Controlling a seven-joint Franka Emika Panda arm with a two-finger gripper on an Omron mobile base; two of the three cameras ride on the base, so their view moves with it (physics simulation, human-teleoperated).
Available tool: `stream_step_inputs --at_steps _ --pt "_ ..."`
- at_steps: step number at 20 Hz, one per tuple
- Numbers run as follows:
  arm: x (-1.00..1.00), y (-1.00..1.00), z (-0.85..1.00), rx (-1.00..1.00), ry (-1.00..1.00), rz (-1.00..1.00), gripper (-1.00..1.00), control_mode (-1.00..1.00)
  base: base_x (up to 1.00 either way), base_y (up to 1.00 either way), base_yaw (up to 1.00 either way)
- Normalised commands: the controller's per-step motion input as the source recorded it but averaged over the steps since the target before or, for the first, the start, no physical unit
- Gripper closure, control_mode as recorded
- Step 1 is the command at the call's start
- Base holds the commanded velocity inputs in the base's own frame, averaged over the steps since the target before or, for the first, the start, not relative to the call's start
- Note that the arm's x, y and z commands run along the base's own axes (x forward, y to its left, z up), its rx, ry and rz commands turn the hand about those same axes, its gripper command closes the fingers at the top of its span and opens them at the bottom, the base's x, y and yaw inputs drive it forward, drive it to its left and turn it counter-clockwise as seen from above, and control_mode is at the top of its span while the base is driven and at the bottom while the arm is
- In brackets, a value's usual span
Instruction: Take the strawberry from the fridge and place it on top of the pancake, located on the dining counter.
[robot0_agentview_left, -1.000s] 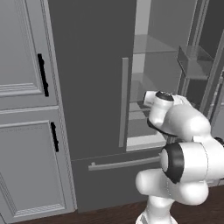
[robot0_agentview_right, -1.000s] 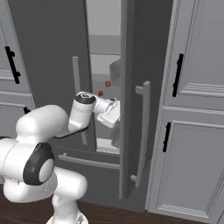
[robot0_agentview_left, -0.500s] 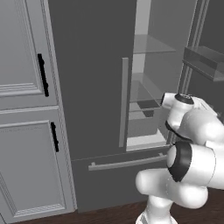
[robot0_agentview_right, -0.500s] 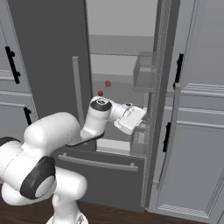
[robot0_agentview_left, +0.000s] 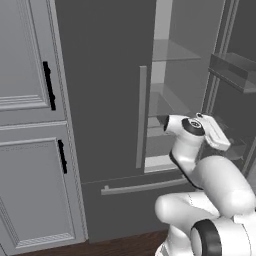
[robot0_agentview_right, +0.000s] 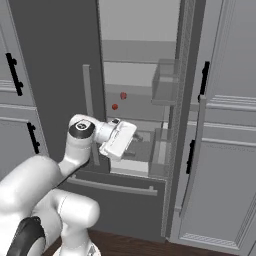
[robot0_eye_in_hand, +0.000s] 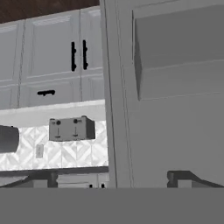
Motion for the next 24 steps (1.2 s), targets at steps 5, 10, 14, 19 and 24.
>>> stream_step_inputs --at_steps 5,10,14,19,24 --pt "0.0 1.0 -0.11 0.24 -0.38 -0.24 -1.0 -1.0 0.0 0.0 0.0" --pt "0.0 0.81 -0.3 0.73 -0.54 -0.1 -1.0 -1.0 0.0 0.0 0.0" --pt "0.01 0.34 -0.02 0.94 -0.76 -0.06 -1.0 -1.0 0.0 0.0 0.0" --pt "0.23 0.32 0.04 0.9 -0.69 -0.14 -1.0 -1.0 0.0 0.0 0.0" --pt "0.36 0.6 0.52 0.56 -0.56 -0.2 -1.0 -1.0 0.0 0.0 0.0"
